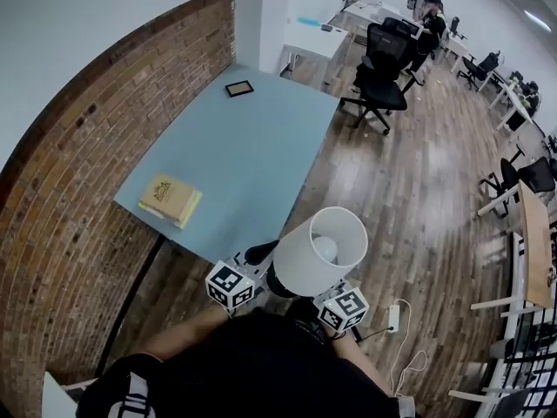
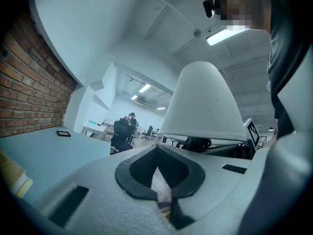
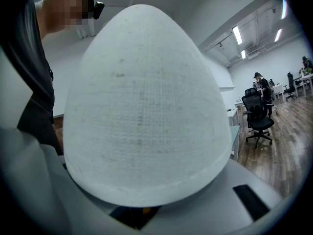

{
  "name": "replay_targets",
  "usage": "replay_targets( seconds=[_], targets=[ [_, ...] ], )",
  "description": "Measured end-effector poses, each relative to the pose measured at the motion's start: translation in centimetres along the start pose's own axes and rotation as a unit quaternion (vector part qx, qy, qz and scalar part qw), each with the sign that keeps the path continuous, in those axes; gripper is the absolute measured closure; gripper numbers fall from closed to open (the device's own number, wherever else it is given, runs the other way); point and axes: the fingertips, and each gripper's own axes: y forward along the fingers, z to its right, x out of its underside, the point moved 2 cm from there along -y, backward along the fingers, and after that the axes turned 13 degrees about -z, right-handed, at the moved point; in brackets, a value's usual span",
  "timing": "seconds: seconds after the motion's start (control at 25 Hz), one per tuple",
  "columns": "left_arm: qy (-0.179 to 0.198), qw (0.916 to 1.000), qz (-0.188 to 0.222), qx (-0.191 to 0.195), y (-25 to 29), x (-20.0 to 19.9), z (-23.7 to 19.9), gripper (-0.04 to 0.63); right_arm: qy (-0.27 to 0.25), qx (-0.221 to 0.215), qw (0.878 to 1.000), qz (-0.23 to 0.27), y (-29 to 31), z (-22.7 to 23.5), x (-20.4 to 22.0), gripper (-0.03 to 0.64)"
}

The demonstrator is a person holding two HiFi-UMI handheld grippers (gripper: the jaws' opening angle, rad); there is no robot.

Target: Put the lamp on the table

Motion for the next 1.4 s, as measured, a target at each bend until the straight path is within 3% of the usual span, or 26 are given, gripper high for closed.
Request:
replay_targets(
  seconds=[0.48, 0.88, 1.4],
  targets=[
    [-0.016, 0.9981, 0.002, -0.060, 4.5, -1.5, -3.7, 0.586, -0.012, -0.049, 0.999, -0.003, 2.2, 6.1, -2.2, 0.499],
    [-0.023, 0.9955, 0.010, -0.092, 15.2, -4.4, -5.4, 0.586, -0.026, -0.077, 0.997, -0.011, 1.5, 17.4, -5.1, 0.499],
    [-0.023, 0.9928, 0.019, -0.116, 28.4, -7.6, -3.6, 0.586, -0.037, -0.101, 0.994, -0.021, -2.3, 30.9, -7.6, 0.499]
  ],
)
